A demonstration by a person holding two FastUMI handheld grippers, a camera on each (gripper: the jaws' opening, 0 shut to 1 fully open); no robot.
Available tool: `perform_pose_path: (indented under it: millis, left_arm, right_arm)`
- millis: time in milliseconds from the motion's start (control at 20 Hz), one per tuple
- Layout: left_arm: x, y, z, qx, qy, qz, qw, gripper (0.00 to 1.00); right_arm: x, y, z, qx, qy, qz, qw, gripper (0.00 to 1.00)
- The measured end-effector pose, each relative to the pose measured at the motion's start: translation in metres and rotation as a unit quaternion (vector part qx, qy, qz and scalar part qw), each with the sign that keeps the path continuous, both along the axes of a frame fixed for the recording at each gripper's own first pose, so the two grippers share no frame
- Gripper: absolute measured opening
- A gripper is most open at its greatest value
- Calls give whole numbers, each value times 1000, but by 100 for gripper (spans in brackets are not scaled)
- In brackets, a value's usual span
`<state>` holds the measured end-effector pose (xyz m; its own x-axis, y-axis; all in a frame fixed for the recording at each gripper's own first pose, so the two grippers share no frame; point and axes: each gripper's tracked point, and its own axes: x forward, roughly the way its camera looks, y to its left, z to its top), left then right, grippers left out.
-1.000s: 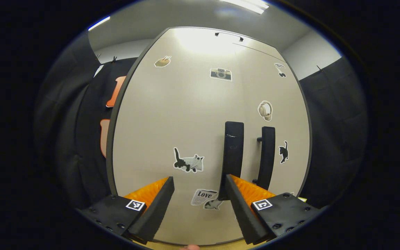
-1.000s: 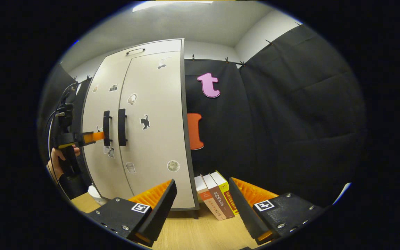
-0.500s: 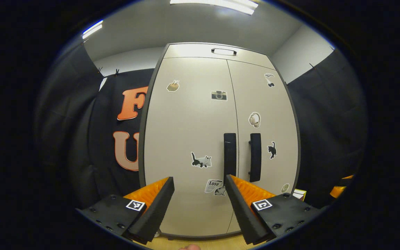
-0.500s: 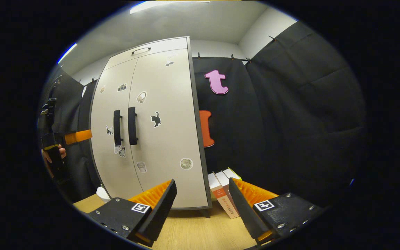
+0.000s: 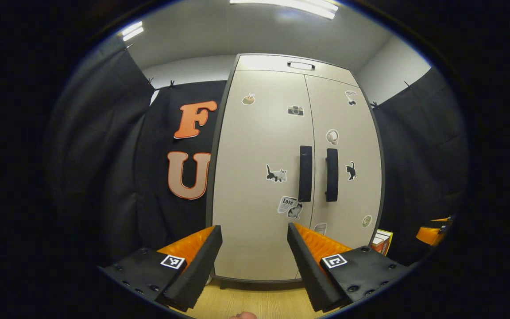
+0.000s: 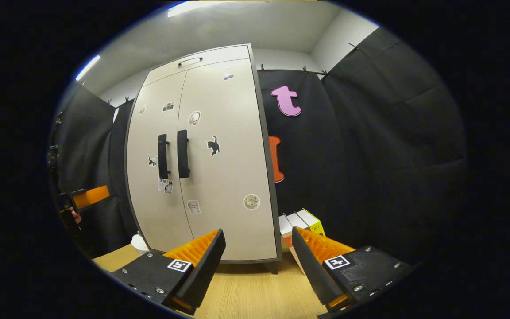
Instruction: Grab one shoe with the right hand and put it into the shoe cabinet, grab the other shoe with the left hand and put it into the shoe cabinet; then close the right door with the right hand and the left door with the left hand.
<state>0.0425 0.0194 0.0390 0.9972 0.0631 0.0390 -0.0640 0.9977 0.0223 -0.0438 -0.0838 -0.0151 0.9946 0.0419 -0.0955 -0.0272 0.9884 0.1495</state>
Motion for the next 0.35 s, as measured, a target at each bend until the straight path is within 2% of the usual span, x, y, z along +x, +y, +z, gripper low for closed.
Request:
perform_pose_path:
  millis: [350]
  left_arm:
    - [-28, -9, -18, -25, -3, 2, 1000, 96]
  right_arm:
    - [-4, 2, -7, 6, -5, -9, 1000, 93]
